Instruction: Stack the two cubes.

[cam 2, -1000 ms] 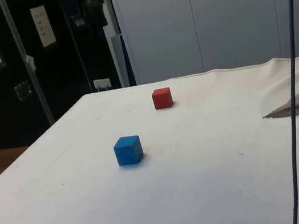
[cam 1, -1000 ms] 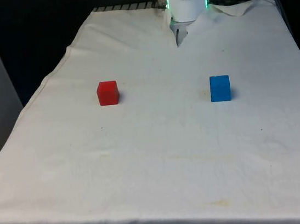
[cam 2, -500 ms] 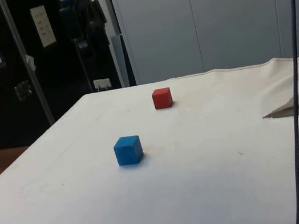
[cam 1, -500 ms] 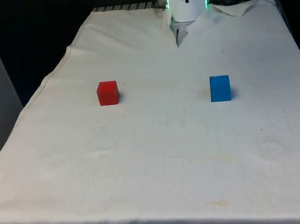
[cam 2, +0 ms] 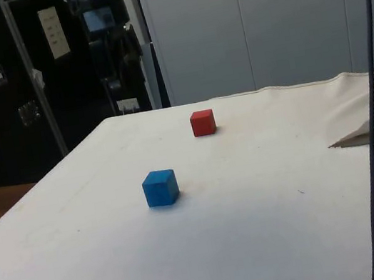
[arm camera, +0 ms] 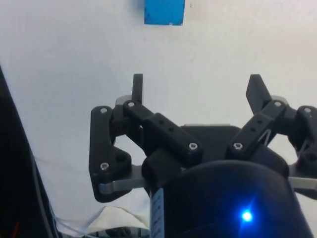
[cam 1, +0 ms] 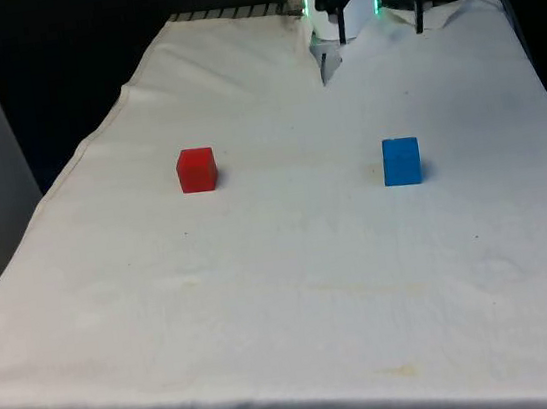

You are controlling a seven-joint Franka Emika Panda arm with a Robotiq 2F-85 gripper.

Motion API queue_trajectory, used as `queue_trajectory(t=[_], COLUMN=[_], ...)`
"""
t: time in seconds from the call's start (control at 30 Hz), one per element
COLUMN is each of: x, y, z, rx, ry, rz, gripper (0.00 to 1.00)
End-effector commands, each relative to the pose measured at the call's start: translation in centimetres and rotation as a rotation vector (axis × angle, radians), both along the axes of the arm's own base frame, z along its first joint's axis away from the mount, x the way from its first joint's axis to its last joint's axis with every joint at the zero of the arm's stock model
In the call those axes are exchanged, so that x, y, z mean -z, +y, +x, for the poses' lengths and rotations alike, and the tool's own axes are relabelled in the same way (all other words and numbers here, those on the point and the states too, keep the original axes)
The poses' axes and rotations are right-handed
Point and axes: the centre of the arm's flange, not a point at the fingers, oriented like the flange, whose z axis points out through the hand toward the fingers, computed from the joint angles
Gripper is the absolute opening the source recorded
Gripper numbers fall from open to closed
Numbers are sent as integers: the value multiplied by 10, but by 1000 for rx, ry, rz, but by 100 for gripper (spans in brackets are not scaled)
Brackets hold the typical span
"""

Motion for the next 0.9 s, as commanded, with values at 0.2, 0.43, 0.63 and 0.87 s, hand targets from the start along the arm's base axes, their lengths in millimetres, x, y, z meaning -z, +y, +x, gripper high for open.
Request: queue_trajectory(t=[0.2, 0.43, 0.63, 0.87], x=[22, 41, 57, 85], y=[-4, -4, -3, 0], z=[-4, -5, -6, -9], rx=[-17, -28, -32, -42], ry=[-22, -30, -32, -61], rz=[19, 14, 11, 12], gripper=[100, 100, 100, 100])
